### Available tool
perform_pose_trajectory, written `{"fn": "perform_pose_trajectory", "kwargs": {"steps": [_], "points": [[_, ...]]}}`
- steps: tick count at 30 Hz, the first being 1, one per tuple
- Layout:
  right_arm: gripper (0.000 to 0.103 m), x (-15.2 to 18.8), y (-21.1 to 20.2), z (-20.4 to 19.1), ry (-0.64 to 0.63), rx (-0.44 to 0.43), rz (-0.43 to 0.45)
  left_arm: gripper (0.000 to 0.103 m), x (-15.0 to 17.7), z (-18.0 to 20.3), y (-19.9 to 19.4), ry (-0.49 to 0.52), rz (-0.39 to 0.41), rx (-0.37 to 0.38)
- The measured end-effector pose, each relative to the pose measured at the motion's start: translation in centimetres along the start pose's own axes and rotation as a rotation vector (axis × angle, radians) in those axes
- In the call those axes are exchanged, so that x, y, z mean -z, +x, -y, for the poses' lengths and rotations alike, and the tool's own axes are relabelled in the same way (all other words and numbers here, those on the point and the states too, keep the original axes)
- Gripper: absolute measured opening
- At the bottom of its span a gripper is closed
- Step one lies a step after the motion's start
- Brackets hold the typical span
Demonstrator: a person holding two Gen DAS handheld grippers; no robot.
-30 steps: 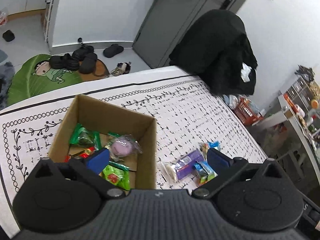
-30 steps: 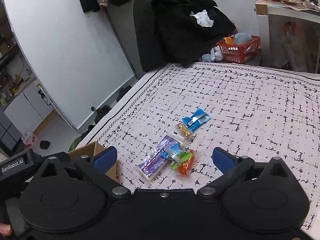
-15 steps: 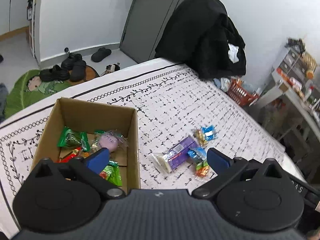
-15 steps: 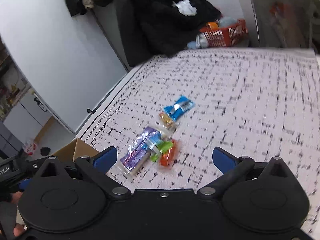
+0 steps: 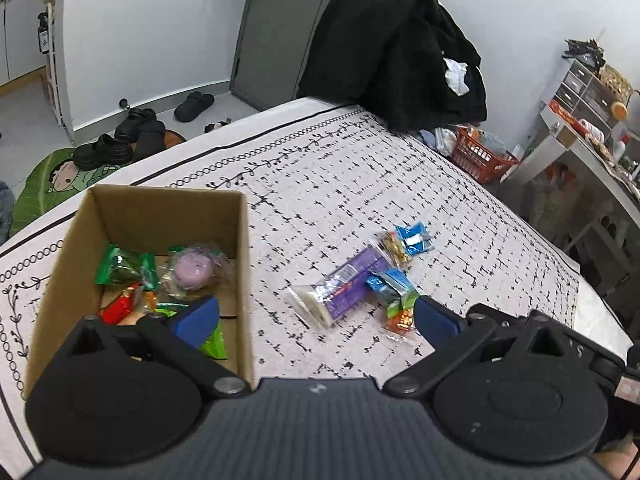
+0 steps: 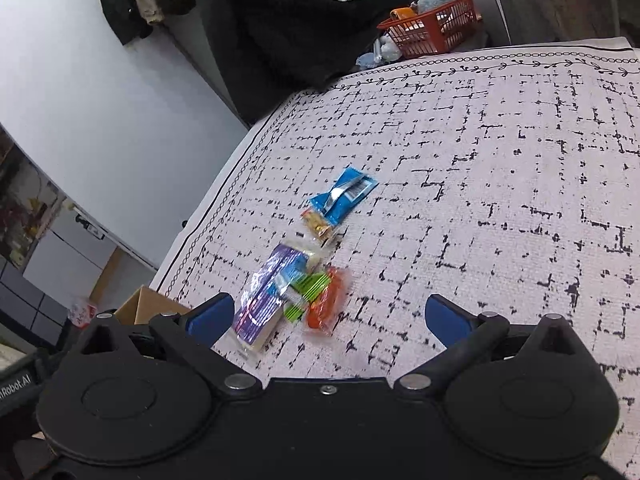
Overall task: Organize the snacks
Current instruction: 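Grasp the purple bar with the left gripper while the right grasps the orange packet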
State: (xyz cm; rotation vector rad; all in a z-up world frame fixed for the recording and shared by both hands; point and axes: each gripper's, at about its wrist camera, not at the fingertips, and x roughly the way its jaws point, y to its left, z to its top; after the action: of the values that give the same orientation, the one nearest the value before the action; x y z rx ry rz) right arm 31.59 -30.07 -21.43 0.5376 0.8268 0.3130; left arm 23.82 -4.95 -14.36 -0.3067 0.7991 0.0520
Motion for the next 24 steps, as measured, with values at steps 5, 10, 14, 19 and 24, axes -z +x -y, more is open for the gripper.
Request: {"fn": "perform_pose_trajectory", "kwargs": {"steps": [5,10,14,19,24], "points": [[0.103,-0.2,1.6,1.0,0.020,-0.024,-0.021,0.102,0.4,1.5,1.1,0.013,0.022,-0.048],[0.096,-0.2,3.5,1.2,0.040,-0.101,-0.071,0.101,0.2,3.0,1.9,0.044,0.048,-0.049],[0.076,-0.1,5.1,1.2,0.045,-0.116,-0.121,0.095,0.0,3.9,3.4,0.065,0.026,-0.051],[0.070,-0.1,6.8,0.5,-0.004,-0.092,-0.164,0.082,-0.3,4.5,4.9,0.080,0.010,-0.055],[0.070,0.7,7.8,-1.5,-0.160,-0.047,-0.183,0.065,-0.8,4.7,6.0,0.090,-0.012,-0.053]]}}
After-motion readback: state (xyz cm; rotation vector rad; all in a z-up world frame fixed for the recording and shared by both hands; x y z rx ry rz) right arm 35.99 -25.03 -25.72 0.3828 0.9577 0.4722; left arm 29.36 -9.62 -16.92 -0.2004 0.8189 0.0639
